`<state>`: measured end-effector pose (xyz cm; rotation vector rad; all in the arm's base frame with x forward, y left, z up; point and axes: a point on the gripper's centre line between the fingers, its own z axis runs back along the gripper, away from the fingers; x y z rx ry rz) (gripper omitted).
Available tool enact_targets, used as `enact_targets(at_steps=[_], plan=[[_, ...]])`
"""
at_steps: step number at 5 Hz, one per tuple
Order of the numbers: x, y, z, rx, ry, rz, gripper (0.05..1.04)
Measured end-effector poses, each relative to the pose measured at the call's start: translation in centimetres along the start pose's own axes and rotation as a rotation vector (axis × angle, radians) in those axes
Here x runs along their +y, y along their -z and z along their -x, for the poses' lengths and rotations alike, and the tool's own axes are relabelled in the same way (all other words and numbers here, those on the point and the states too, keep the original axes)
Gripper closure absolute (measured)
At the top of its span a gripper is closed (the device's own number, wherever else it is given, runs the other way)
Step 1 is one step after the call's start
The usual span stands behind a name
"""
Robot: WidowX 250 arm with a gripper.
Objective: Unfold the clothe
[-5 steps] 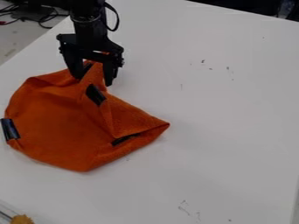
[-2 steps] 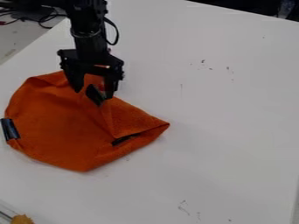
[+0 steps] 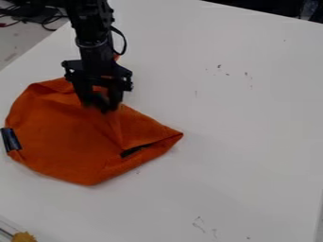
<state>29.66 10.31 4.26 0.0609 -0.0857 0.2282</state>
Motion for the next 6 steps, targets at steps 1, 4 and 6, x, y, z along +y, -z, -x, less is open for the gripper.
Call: enact_targets(at_steps=[1,4,6], plan=[[0.1,0.0,-0.1,-0.006,0.0,-0.006,0.657],[-1.2,-2.1,-1.3,-0.061,0.04,-0.053,0.976],[-5.9,-5.2,-4.8,-0.188,0.137,-0.028,0.977]])
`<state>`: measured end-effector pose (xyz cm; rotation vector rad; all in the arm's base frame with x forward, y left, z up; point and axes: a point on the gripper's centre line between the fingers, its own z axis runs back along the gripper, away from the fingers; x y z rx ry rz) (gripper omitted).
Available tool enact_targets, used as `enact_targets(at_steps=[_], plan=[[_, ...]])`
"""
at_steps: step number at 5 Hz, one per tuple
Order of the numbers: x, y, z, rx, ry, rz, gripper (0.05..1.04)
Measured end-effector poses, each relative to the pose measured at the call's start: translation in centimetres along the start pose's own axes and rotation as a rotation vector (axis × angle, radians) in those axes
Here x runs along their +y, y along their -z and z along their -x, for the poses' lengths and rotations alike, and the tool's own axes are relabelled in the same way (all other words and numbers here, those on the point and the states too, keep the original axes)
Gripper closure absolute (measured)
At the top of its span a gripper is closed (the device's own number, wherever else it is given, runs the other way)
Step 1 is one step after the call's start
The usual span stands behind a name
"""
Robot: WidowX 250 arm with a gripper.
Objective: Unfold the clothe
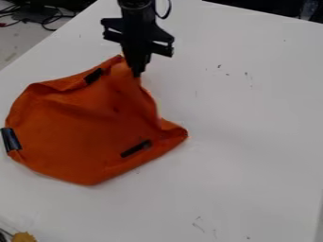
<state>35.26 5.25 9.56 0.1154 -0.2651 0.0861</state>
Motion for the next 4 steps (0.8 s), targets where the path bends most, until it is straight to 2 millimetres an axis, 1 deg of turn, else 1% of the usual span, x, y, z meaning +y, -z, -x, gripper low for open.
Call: enact_targets(at_steps=[1,3,4], plan=[[-2.1,1.9,-1.3,0.006,0.027,0.079,0.977],[-4.9,6.6,-3.0,0.025,0.101,0.228,0.977],[-5.4,7.4,-4.7,0.004,0.139,0.261,0.977]])
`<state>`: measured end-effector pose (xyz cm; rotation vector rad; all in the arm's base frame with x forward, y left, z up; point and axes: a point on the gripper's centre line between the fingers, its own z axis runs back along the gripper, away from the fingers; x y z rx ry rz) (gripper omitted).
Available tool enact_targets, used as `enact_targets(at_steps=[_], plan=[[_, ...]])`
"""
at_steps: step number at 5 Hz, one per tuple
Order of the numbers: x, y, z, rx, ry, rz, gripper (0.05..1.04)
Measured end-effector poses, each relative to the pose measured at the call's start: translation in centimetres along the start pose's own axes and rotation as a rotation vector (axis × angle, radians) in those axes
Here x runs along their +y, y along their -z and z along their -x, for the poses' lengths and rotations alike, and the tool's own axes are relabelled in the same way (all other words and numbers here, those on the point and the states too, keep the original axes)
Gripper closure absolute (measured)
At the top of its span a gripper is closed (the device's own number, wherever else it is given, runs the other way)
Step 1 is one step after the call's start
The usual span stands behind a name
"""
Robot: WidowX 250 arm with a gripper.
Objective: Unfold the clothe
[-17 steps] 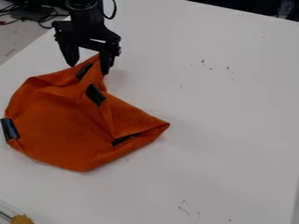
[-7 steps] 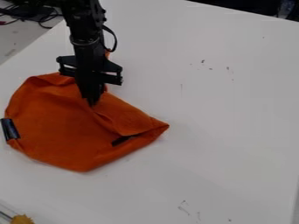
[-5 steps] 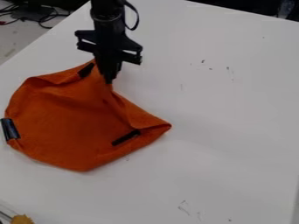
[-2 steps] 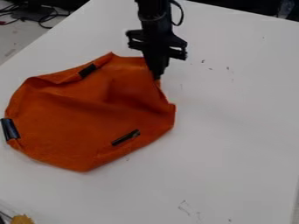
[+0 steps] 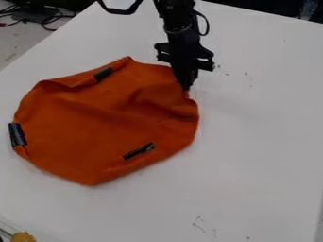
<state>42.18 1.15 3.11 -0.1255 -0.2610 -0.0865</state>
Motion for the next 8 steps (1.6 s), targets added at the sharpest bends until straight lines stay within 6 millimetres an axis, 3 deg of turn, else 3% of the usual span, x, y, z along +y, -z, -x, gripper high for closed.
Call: enact_targets(at_steps=[2,3,4,6,7,8], plan=[[0.6,-0.2,-2.6,-0.06,0.025,-0.003,0.977],[1.9,-0.3,-2.7,-0.075,-0.03,-0.023,0.942],[2.5,0.0,-2.0,-0.06,-0.098,-0.039,0.732],[2.3,0.4,-1.3,-0.037,-0.119,-0.029,0.14],[1.8,0.3,-1.5,-0.028,-0.077,-0.046,0.073],[0.8,-0.2,-2.3,-0.026,-0.004,-0.072,0.078]])
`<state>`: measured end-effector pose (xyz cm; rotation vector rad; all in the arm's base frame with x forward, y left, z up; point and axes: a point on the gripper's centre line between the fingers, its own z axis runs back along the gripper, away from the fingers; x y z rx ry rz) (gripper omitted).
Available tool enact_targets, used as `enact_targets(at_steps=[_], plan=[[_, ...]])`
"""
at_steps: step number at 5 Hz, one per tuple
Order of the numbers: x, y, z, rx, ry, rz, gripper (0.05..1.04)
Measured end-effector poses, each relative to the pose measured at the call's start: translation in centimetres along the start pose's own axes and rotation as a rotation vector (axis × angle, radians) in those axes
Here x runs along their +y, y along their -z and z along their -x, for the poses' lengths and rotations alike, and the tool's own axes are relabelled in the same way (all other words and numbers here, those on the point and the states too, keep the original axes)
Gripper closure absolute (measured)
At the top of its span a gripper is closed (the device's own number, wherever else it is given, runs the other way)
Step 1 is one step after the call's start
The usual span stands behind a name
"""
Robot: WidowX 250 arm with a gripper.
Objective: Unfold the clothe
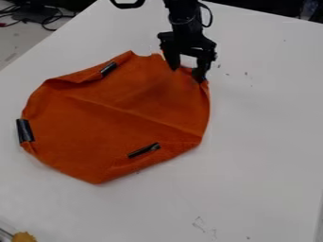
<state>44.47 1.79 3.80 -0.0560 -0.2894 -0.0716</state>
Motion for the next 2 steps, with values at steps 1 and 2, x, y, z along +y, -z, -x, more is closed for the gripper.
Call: enact_targets(at_steps=[1,2], plan=[[-0.11,-1.76,-1.01,0.011,0.068,-0.044,0.082],[-0.1,-2.29,-0.56,0.028,0.093,-0.052,0.082]])
